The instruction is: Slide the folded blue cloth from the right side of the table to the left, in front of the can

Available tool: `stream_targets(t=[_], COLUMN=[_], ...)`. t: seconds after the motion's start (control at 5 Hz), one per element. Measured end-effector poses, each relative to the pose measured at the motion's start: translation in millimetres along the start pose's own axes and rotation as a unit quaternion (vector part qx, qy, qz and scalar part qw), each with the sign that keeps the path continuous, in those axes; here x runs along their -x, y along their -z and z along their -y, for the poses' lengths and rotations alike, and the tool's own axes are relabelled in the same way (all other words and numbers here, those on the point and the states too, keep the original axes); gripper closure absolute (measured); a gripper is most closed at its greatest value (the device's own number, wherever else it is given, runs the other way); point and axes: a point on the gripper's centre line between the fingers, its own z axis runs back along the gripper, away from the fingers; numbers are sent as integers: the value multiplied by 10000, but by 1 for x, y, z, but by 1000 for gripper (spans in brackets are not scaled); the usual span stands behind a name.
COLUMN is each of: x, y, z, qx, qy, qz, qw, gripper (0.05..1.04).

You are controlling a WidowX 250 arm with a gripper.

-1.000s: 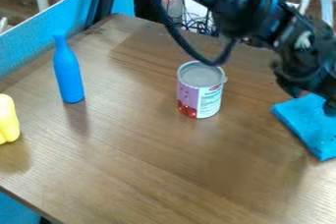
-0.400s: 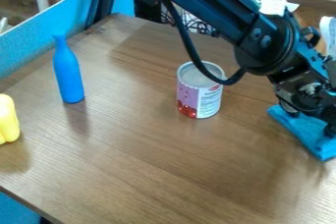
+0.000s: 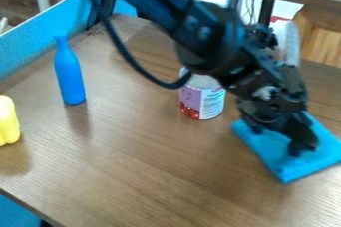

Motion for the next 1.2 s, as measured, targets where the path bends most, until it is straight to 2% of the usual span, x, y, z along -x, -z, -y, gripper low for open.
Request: stream_targets(t=[0.6,1.0,1.2], x=[67,91,98], y=[-44,-77,-94], z=[-81,-106,-123], qx=[-64,26,-32], qy=[-180,-541,-821], qz=[-316,-497,-545], qw=[9993,9973,9951], gripper=[83,83,83])
